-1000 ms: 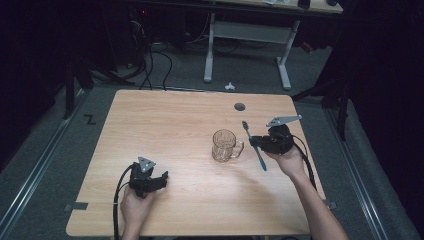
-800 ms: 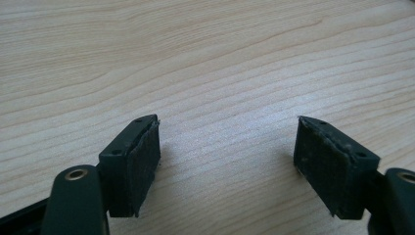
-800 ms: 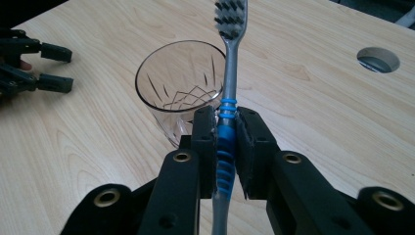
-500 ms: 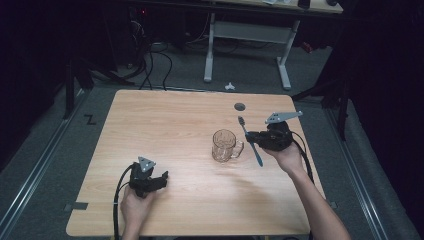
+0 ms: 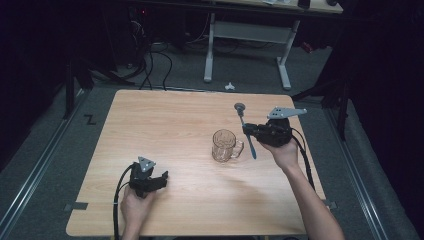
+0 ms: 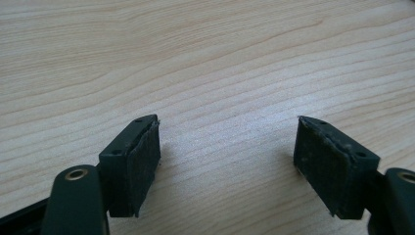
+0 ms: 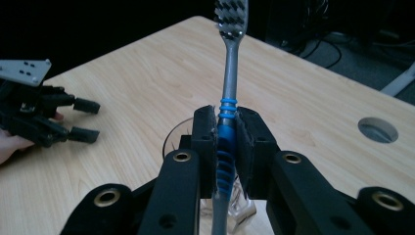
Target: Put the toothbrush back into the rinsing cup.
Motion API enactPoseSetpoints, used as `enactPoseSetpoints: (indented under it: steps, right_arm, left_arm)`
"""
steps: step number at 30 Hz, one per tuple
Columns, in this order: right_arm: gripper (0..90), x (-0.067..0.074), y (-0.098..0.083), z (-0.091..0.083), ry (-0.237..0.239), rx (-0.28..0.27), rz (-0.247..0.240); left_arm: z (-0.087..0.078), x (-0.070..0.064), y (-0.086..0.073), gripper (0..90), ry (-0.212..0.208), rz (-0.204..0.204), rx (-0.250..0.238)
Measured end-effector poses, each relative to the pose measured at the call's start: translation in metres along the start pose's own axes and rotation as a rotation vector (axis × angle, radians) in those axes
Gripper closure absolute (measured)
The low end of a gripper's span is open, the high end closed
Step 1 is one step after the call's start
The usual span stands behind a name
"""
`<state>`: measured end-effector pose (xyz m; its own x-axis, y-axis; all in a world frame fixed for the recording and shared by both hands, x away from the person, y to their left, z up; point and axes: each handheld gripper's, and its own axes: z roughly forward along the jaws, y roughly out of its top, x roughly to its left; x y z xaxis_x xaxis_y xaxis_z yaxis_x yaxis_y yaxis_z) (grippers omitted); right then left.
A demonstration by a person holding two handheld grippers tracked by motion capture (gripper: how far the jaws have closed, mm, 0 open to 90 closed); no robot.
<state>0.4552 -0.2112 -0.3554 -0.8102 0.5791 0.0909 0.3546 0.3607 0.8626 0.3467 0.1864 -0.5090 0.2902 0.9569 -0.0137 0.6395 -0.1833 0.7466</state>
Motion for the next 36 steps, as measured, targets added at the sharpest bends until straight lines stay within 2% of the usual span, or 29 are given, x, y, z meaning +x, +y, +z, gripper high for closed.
enactPoseSetpoints:
  steps: [3, 8, 15, 25, 36]
  right_arm:
    - [79.6, -0.001, 0.001, 0.001, -0.006, -0.037, -0.001]
    - [79.6, -0.005, 0.001, 0.008, -0.041, -0.101, 0.005]
    - [79.6, -0.007, 0.004, 0.019, -0.046, -0.142, 0.019]
    - [79.6, -0.005, 0.010, 0.029, -0.063, -0.180, 0.012]
    - [79.5, -0.006, 0.010, 0.040, -0.067, -0.161, 0.021]
  left_arm:
    - [0.000, 0.000, 0.000, 26.0, 0.000, 0.000, 0.000]
    - [0.000, 0.000, 0.000, 26.0, -0.001, 0.000, 0.002]
    - [0.000, 0.000, 0.000, 25.9, -0.001, 0.000, 0.002]
    - [0.000, 0.000, 0.000, 25.7, -0.001, 0.000, 0.000]
    - [0.000, 0.000, 0.000, 25.7, -0.001, 0.001, 0.000]
